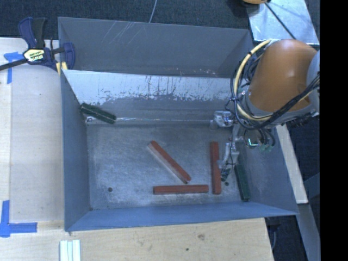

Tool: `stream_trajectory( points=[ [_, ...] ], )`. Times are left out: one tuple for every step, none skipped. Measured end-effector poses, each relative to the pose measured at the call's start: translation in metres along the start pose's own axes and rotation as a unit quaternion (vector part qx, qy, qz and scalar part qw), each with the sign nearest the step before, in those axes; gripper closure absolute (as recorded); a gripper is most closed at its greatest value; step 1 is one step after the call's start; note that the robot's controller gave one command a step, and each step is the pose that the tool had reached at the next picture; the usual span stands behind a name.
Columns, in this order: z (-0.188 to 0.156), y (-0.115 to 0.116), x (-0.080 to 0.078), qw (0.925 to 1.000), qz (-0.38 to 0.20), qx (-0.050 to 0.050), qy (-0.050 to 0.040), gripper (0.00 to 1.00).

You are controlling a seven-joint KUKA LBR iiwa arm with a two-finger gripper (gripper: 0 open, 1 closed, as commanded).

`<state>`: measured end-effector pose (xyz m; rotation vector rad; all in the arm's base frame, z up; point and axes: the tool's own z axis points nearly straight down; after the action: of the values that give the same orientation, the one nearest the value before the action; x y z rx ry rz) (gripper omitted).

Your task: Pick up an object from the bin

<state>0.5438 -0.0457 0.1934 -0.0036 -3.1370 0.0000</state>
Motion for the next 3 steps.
stream_trajectory(
  points=[
    [-0.004,0.000,-0.002,1.0000,-0.001,0.000,-0.0042,0.00],
    [0.051,-0.002,0.020,1.0000,-0.001,0.001,-0.0067,0.00],
    [0.124,0.007,0.016,0.9994,-0.036,-0.001,-0.0029,0.00]
  ],
)
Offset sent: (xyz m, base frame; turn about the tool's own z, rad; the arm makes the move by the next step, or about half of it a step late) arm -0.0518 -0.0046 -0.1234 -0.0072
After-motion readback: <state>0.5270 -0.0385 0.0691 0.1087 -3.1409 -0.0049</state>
